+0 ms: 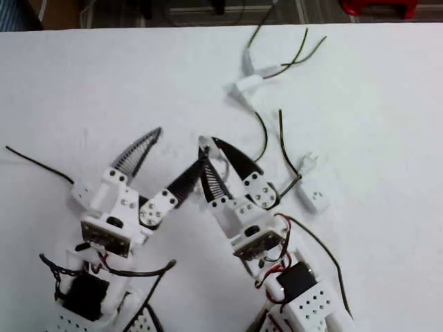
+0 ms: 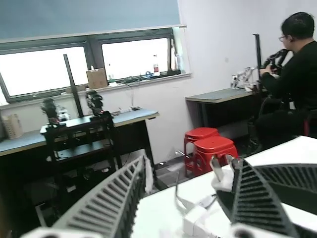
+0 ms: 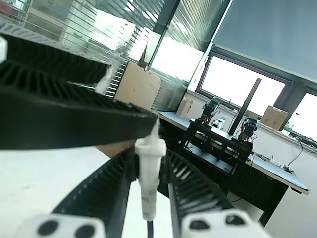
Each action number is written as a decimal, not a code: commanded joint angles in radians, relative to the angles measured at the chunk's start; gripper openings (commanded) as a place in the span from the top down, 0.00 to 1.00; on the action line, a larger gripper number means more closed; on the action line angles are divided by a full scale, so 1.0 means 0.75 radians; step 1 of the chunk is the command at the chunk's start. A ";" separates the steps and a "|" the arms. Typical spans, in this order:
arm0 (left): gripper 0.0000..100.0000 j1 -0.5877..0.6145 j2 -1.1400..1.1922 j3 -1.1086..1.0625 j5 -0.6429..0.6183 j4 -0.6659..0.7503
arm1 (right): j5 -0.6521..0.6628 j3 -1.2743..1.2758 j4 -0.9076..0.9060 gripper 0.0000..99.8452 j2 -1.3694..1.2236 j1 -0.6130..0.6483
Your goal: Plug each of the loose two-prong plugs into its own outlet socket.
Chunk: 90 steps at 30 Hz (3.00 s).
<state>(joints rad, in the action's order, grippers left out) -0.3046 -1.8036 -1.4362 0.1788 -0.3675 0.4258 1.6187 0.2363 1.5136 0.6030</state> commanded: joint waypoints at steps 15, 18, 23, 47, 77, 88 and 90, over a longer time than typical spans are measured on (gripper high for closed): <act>0.73 0.150 0.328 0.149 -0.012 0.133 | -0.010 -0.025 -0.001 0.98 0.030 -0.001; 0.73 0.150 0.181 0.149 -0.012 0.045 | -0.004 -0.025 -0.001 0.98 0.028 -0.007; 0.73 0.142 -0.050 0.200 -0.012 -0.188 | -0.002 -0.023 -0.003 0.98 0.019 -0.007; 0.73 -0.105 -0.015 0.016 0.039 0.002 | -0.010 -0.094 -0.169 0.98 0.030 0.089; 0.73 0.191 0.705 0.176 0.027 0.313 | -0.004 -0.131 -0.232 0.98 0.032 0.089; 0.73 0.306 0.703 0.248 -0.100 0.280 | -0.002 -0.131 -0.232 0.98 0.032 0.089; 0.73 0.308 0.699 0.291 -0.104 0.207 | -0.002 -0.131 -0.232 0.98 0.032 0.087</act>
<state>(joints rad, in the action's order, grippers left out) -0.0898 -1.2774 -1.3073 0.1266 -0.1465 0.4273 1.5742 0.0629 1.5152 0.6659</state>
